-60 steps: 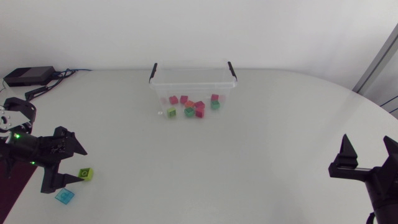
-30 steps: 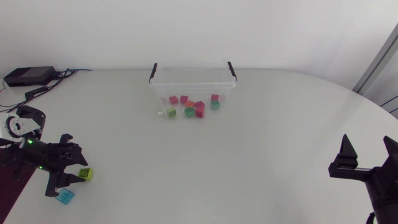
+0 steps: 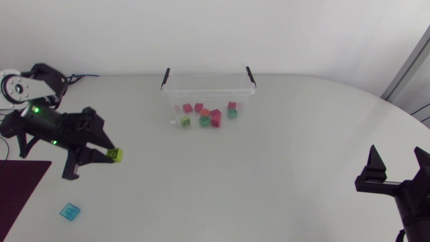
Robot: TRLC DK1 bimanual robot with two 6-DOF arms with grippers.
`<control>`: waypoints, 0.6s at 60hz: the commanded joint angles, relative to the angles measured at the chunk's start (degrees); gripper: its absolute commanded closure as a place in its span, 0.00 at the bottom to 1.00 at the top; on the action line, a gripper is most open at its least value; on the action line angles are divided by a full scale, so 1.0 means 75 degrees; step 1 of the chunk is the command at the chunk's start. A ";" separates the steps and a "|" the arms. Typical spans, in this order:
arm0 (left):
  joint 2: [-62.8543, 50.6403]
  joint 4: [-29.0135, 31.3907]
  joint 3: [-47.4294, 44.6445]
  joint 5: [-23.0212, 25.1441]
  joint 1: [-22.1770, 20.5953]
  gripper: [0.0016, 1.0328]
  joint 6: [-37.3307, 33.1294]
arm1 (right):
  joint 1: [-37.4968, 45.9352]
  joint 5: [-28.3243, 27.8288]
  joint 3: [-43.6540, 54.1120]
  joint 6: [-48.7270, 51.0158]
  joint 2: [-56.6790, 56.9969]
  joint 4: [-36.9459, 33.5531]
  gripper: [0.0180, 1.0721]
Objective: Pick up the duplo bricks and place them in the container
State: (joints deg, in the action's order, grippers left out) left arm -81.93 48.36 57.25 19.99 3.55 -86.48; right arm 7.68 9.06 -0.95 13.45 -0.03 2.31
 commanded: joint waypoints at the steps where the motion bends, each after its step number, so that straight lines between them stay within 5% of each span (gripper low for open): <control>1: -0.0021 0.0115 0.0722 0.0323 -0.0626 0.75 0.1253 | 0.0042 0.0011 0.0162 -0.0106 0.0051 -0.0038 0.05; 8: -0.0431 -0.0424 0.1366 0.0382 -0.1552 0.75 0.2624 | 0.0042 0.0011 0.0162 -0.0106 0.0051 -0.0050 0.05; 13: -0.0853 -0.1620 0.1647 0.0370 -0.2079 0.74 0.3890 | 0.0042 0.0011 0.0162 -0.0106 0.0051 -0.0038 0.05; 20: -0.1814 -0.3014 0.2597 0.0265 -0.2384 0.74 0.5554 | 0.0042 0.0011 0.0162 -0.0095 0.0051 -0.0038 0.05; 36: -0.2974 -0.5065 0.3475 -0.0743 -0.2700 0.73 0.7007 | 0.0042 0.0011 0.0162 -0.0106 0.0051 -0.0038 0.05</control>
State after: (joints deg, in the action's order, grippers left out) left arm -101.08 12.86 80.18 15.77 -15.90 -38.68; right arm 7.68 9.06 -0.95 13.45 -0.03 2.31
